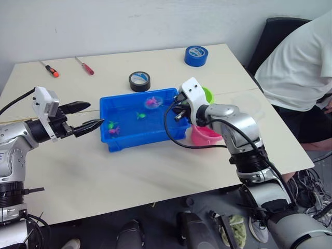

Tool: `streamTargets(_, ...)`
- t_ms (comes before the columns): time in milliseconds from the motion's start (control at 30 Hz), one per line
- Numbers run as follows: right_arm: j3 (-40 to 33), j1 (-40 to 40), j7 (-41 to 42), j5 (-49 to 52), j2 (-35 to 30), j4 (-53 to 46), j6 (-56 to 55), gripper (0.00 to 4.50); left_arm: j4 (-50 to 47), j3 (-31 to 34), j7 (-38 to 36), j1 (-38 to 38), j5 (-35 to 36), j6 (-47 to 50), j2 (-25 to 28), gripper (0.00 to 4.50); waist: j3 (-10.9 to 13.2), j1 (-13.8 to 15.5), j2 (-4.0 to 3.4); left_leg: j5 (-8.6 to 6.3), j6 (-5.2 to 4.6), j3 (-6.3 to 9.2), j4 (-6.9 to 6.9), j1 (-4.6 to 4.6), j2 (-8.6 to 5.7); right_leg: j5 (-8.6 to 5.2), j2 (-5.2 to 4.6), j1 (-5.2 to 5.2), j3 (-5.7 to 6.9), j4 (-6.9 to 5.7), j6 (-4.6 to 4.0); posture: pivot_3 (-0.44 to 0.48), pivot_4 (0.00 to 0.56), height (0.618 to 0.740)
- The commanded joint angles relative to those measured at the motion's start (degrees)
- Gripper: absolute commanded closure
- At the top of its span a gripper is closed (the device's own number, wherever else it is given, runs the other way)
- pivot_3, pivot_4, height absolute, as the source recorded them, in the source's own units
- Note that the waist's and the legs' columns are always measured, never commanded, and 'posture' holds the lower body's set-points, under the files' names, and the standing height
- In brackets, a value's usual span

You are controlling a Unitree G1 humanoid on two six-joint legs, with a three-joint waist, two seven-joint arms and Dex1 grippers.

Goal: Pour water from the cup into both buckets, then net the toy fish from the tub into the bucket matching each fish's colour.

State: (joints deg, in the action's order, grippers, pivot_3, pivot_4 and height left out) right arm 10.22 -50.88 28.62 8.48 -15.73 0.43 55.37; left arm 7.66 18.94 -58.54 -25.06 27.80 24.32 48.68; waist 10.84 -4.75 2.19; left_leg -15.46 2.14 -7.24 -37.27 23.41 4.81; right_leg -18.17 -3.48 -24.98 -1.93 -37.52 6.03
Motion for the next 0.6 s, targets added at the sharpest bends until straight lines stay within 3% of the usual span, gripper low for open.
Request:
streamTargets(33, -1.94, 0.87, 0.57, 1.42, -1.37, -4.91, 0.8, 4.5, 0.35, -0.2, -1.0, -1.75, 0.2, -1.15, 0.78, 0.08, 0.0, 0.0, 0.0, 0.0, 0.0, 0.0, 0.0, 0.01, 0.0, 0.0, 0.0, -0.01, 0.01, 0.01, 0.0, 0.0, 0.15, 0.731)
streamTargets(400, -6.34, 6.34, 2.49, 6.01, -4.51, -12.62, -1.81, 4.5, 4.93, -4.93, -4.83, -7.62, -0.71, -2.7, -0.07, 0.08, 0.0, 0.14, 0.0, 0.0, -0.01, -0.01, 0.0, 0.02, 0.0, 0.0, 0.03, -0.04, -0.01, 0.0, 0.0, 0.0, 0.15, 0.731)
streamTargets(600, -15.03, 11.5, 7.66, 11.52, -13.29, -20.01, -2.16, 4.5, 5.7, -8.42, -8.11, -10.53, -1.02, -2.95, -1.15, 0.08, 0.0, 1.1, 0.0, -0.01, -0.03, -0.03, -0.08, 0.1, -0.04, 0.0, 0.0, -0.03, -0.01, 0.07, 0.0, 0.0, 0.15, 0.731)
